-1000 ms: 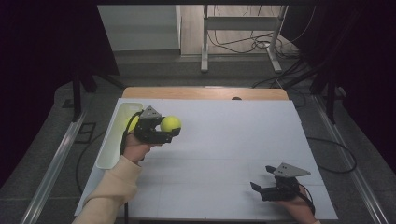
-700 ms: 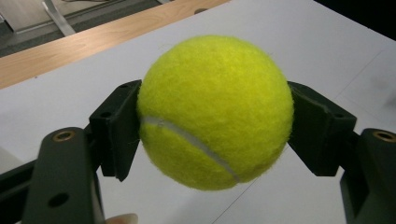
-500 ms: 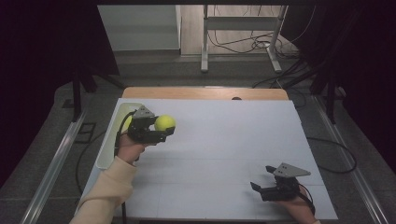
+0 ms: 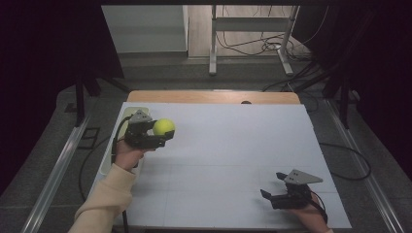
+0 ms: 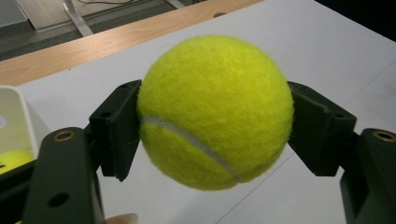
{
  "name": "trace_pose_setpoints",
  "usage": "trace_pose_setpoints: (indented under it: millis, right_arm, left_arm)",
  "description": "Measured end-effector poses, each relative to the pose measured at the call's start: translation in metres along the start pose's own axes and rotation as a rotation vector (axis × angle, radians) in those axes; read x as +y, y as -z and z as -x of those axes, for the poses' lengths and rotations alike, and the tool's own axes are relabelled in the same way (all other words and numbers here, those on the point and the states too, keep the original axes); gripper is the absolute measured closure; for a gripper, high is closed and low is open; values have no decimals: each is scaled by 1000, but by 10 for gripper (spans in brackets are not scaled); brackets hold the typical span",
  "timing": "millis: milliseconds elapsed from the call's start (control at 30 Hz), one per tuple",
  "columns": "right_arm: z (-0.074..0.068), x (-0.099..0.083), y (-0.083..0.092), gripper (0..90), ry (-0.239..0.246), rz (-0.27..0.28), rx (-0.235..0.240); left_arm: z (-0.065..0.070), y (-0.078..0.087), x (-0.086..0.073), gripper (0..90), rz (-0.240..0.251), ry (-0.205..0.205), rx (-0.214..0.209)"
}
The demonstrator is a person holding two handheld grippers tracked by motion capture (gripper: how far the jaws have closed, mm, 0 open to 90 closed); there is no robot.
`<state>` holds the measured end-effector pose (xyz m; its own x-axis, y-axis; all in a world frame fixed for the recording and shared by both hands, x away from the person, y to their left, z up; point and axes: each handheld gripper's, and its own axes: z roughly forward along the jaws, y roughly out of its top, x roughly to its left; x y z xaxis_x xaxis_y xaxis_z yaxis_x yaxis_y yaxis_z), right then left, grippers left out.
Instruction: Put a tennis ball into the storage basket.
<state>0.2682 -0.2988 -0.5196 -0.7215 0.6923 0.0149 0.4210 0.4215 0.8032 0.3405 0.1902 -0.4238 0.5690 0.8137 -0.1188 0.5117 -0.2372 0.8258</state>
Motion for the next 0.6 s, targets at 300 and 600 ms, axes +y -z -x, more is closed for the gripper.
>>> trace_pose_setpoints:
  millis: [300,600]
  right_arm:
    - [0,0,0,103,1,-1,0]
    - [0,0,0,103,1,-4,-1]
  left_arm:
    - [-6,8,-3,264,13,16,11]
    - [-19,16,-6,264,22,44,36]
